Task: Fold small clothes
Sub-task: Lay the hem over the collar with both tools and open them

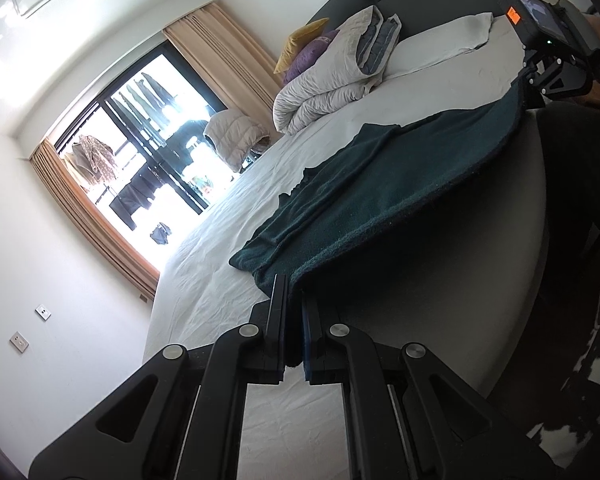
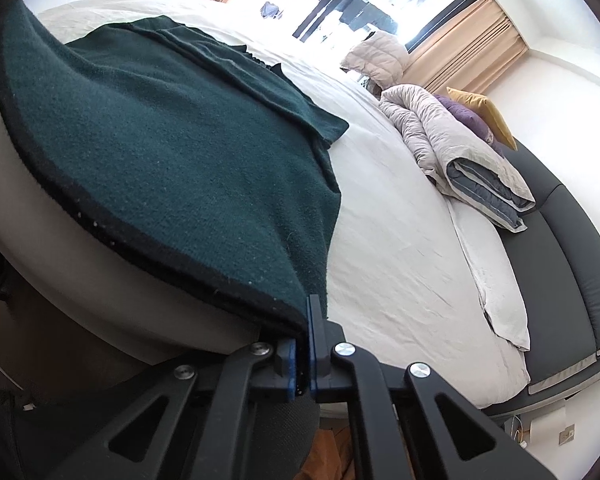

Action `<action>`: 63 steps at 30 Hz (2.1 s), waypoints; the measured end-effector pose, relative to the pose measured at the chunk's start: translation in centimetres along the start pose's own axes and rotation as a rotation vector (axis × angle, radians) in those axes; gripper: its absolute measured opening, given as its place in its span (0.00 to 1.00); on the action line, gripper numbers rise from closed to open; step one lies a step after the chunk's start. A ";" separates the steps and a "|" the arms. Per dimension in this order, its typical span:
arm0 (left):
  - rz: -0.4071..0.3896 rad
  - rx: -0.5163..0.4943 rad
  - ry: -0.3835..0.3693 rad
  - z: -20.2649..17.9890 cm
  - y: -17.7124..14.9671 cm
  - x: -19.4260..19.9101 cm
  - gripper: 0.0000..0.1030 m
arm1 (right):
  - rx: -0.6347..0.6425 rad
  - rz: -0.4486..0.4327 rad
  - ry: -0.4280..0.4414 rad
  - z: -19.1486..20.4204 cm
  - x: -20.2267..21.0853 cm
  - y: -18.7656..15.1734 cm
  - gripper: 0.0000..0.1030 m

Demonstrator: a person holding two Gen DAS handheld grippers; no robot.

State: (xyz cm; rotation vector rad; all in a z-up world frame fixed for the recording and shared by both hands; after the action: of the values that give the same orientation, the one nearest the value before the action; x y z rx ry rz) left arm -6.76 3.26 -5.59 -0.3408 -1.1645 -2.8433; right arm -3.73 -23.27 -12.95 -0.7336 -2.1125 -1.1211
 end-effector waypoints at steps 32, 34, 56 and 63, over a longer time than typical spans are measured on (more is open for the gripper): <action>0.157 0.361 -0.001 10.0 4.0 -14.6 0.05 | 0.108 -0.170 -0.060 -7.5 -4.1 15.9 0.03; 0.191 0.380 -0.011 10.6 4.2 -17.8 0.05 | 0.118 -0.154 -0.045 -8.2 -6.1 17.6 0.03; 0.539 0.370 -0.104 8.0 -0.3 -46.8 0.05 | 0.035 0.097 0.182 -13.1 -27.3 27.2 0.04; 0.586 0.378 -0.052 7.6 -2.2 -49.3 0.18 | -0.089 0.047 0.155 -16.0 -29.2 28.2 0.61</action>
State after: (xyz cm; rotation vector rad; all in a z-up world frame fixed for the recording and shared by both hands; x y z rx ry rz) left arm 42.38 8.30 -12.76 -0.6123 -1.3100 -2.0826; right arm 39.58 -28.57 -13.25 -0.7094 -1.9180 -1.2128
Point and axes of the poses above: each gripper's, at about its wrist camera, not at the fingertips, and x roughly against the way its jaws point, z to its left, y to its top, the point moved 5 cm from there along -x, roughly the way its jaws point, and after that the axes turned 14 degrees about y, right-handed, at the moved point
